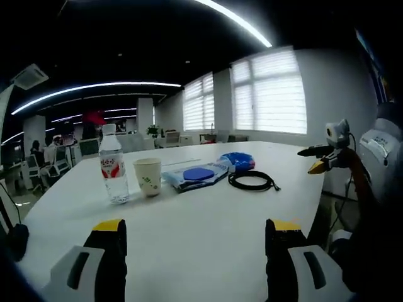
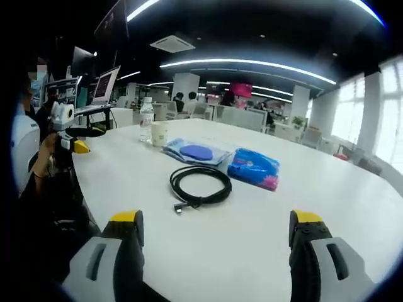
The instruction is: Arrange the tabletop items into an orderly group along one side of the table until the central work area is clear of visible clutter.
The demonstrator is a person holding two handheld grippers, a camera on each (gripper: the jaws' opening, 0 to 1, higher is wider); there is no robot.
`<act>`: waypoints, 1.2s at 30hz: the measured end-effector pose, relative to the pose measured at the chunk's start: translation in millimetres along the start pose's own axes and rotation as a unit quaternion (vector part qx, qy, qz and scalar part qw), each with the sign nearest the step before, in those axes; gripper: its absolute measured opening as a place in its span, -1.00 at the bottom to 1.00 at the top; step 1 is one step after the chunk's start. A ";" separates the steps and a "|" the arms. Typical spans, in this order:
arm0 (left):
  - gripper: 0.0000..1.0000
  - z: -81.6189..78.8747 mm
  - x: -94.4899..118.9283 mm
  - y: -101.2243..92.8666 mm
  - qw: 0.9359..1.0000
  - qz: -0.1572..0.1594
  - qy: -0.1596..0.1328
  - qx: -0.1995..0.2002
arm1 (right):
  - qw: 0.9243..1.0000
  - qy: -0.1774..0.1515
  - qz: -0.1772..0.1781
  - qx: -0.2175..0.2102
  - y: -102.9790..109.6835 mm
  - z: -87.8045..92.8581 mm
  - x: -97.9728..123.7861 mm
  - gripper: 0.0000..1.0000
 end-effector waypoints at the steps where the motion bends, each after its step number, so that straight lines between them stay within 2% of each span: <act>1: 0.81 0.5 0.3 0.6 1.000 -0.002 0.001 0.002 | 1.000 0.001 -0.001 0.000 0.2 0.3 0.1 0.86; 6: 0.81 1.0 2.0 1.4 1.000 -0.006 0.001 0.003 | 1.000 0.004 -0.001 -0.002 -1.1 1.6 0.1 0.86; 15: 0.81 5.7 6.2 4.8 0.999 -0.025 0.019 0.011 | 1.000 0.013 -0.003 -0.012 -2.0 7.9 1.5 0.86; 24: 0.81 8.0 8.1 6.7 0.999 -0.022 0.014 0.031 | 1.000 0.003 -0.004 -0.010 -2.4 -0.1 4.2 0.86; 36: 0.81 8.0 7.2 2.9 0.999 -0.020 0.020 0.023 | 1.000 0.012 -0.010 -0.002 -1.5 0.3 1.9 0.86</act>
Point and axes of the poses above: the point that each gripper's makers call its tool centre point, and the gripper's own axes: x roughly backward along the fingers, y roughly to its left, z roughly out of its underside, the point moved 9 cm from there along x, roughly backward along the fingers, and after that the axes turned 10 degrees about z, right-handed, at the moved point
